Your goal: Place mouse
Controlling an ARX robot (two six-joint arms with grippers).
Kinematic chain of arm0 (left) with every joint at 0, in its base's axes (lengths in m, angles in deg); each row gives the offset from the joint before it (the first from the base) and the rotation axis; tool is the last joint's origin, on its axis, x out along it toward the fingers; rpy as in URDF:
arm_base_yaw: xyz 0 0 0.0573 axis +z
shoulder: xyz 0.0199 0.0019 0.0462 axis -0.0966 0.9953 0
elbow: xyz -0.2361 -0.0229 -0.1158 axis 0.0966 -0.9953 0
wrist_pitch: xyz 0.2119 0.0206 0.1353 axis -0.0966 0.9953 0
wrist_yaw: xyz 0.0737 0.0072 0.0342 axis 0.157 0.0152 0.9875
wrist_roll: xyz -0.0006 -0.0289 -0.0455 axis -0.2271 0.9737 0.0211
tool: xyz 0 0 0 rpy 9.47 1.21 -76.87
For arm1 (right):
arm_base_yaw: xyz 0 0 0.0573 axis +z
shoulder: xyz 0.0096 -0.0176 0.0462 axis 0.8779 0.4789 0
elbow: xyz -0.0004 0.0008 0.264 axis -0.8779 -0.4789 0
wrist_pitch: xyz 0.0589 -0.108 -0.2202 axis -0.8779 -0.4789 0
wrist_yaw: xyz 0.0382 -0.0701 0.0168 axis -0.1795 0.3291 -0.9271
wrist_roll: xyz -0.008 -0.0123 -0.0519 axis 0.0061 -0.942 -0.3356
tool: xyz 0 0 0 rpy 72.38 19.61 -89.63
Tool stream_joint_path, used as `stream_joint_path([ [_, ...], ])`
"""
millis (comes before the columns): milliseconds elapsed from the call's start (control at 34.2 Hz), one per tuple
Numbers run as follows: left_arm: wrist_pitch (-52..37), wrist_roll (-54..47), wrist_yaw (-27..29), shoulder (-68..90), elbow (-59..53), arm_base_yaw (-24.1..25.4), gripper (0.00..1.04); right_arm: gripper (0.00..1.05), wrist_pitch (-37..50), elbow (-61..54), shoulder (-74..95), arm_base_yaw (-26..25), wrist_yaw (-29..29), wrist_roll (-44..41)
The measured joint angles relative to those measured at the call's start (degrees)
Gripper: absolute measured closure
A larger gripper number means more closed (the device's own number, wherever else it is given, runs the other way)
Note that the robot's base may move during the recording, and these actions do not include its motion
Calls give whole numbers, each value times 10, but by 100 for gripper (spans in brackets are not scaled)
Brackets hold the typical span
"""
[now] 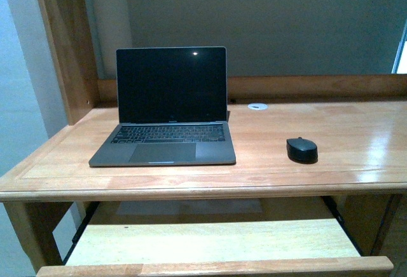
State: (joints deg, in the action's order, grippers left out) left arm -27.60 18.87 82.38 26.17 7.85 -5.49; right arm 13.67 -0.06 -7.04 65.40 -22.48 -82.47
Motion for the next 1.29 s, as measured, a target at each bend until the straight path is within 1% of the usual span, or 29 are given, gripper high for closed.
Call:
stream_joint_path([
  [146,0,0,0,0,0,0,7,103,-12,-25,-45,-4,-7,0],
  [176,0,0,0,0,0,0,7,103,-15,-30,-54,-10,-13,0],
  [205,0,0,0,0,0,0,7,103,-19,-38,-68,-23,-32,0],
  [322,0,0,0,0,0,0,7,103,-40,-62,-106,-43,-34,0],
  [497,0,0,0,0,0,0,7,103,-94,-99,-200,-41,-40,0],
  [702,0,0,0,0,0,0,7,103,-178,-127,-312,-41,-40,0],
  [878,0,0,0,0,0,0,7,103,-211,-134,-354,-41,-40,0],
  [1287,0,0,0,0,0,0,7,103,-320,-143,-478,-41,-40,0],
])
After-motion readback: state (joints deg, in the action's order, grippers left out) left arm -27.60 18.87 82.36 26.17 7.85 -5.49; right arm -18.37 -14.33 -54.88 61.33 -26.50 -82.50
